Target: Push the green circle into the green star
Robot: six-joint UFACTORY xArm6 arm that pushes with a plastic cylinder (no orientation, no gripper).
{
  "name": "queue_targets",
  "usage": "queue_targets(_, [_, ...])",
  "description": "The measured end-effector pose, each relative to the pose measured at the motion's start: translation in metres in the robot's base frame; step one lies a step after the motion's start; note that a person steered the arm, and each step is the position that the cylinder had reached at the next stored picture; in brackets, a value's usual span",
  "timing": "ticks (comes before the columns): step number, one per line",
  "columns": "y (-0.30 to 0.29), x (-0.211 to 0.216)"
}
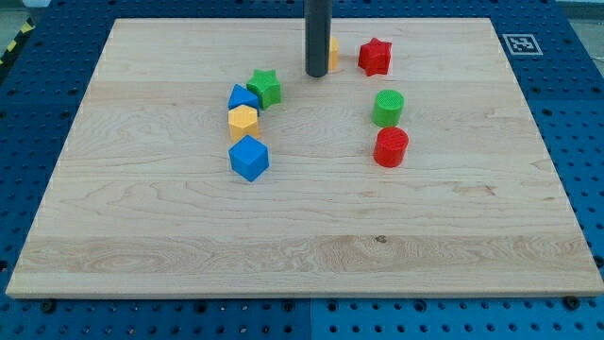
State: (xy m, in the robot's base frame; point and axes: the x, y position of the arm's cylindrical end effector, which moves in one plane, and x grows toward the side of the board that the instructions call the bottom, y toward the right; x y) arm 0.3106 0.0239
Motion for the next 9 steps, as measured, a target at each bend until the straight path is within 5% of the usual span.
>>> queue_targets(4, [0.174,0.073])
queue_targets(6, [0.162,0.109])
queue_targets(9, [0.005,0.057])
